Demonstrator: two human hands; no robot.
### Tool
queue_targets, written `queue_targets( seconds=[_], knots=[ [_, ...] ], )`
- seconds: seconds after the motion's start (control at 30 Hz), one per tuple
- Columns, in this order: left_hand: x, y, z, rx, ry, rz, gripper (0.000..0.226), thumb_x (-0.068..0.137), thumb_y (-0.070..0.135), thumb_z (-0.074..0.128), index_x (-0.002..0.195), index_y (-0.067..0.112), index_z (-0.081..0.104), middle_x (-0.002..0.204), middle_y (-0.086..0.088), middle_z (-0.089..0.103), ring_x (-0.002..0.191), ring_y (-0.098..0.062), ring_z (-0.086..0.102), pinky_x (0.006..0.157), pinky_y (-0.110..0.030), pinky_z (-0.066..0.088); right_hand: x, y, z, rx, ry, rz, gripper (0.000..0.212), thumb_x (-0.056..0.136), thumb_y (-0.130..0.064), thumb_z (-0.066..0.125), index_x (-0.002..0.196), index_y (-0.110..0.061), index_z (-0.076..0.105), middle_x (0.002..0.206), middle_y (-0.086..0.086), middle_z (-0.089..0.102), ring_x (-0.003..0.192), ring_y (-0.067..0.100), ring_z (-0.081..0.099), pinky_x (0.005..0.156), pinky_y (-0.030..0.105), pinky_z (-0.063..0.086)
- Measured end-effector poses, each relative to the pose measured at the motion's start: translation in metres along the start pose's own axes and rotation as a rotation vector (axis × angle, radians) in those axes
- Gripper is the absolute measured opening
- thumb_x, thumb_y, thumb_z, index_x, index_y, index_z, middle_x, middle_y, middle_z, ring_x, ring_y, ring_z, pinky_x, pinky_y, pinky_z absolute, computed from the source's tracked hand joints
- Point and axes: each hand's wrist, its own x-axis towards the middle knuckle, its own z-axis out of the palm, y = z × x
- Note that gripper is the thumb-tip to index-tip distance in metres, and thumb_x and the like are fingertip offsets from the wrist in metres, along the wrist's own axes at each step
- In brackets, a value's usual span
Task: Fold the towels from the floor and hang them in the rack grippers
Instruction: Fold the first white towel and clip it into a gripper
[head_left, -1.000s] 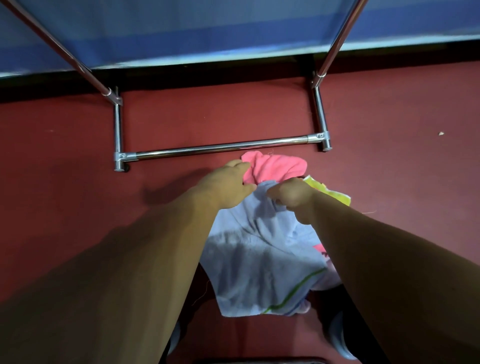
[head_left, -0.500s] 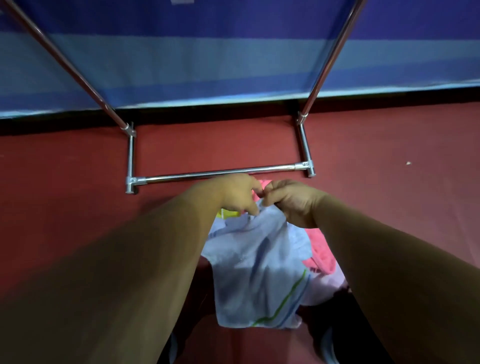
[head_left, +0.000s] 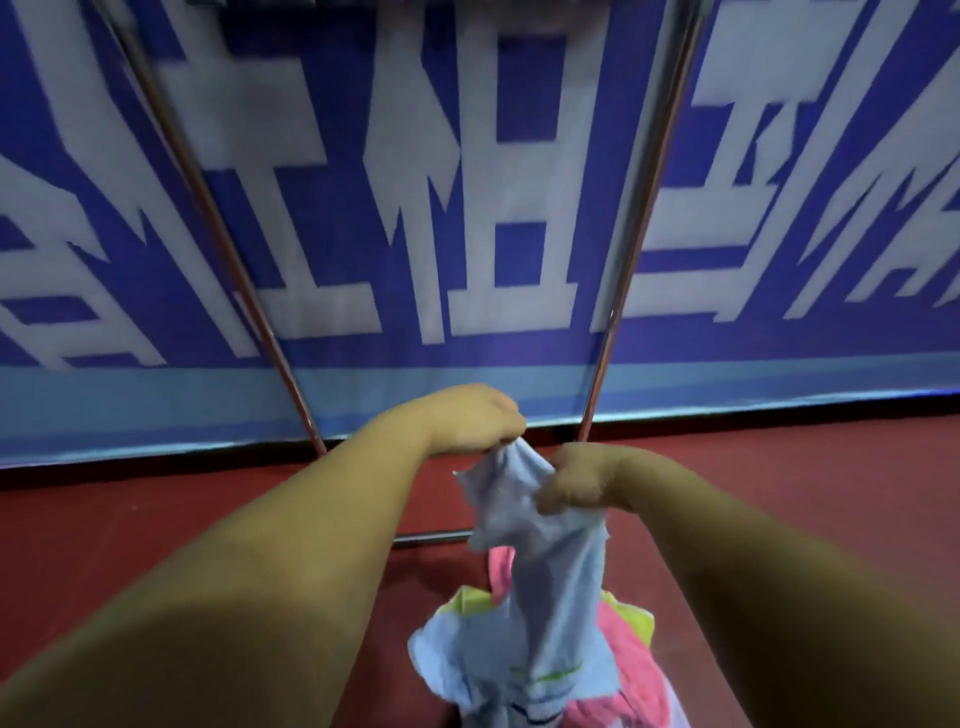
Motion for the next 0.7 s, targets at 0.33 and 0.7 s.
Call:
queue_targets(
  seconds=[0.33, 0.7],
  knots=[
    [-0.118, 0.080, -0.119, -0.376, 0.586, -0.027, 0.016, 0.093, 0.016, 0.045, 0.077, 0.018, 0.043, 0.079, -0.005, 0.039, 0.078, -0.024, 0.035, 0.071, -0.041, 0.032, -0.113, -0.052, -0.100, -0.055, 0.508, 0.020, 0.017, 0.090, -0.030, 0.063, 0.079, -0.017, 0.063, 0.079, 0.004, 0.062, 0.070, 0.023, 0.058, 0.058, 0.029, 0.044],
    [-0.180, 0.094, -0.165, -0.356, 0.914, 0.033, 0.021, 0.104, 0.025, 0.043, 0.084, 0.019, 0.041, 0.078, 0.004, 0.044, 0.070, -0.016, 0.038, 0.060, -0.035, 0.031, -0.173, -0.070, -0.138, -0.042, 0.669, 0.042, 0.016, 0.098, -0.029, 0.061, 0.098, -0.013, 0.062, 0.078, 0.001, 0.056, 0.066, 0.015, 0.052, 0.061, 0.029, 0.042]
  ],
)
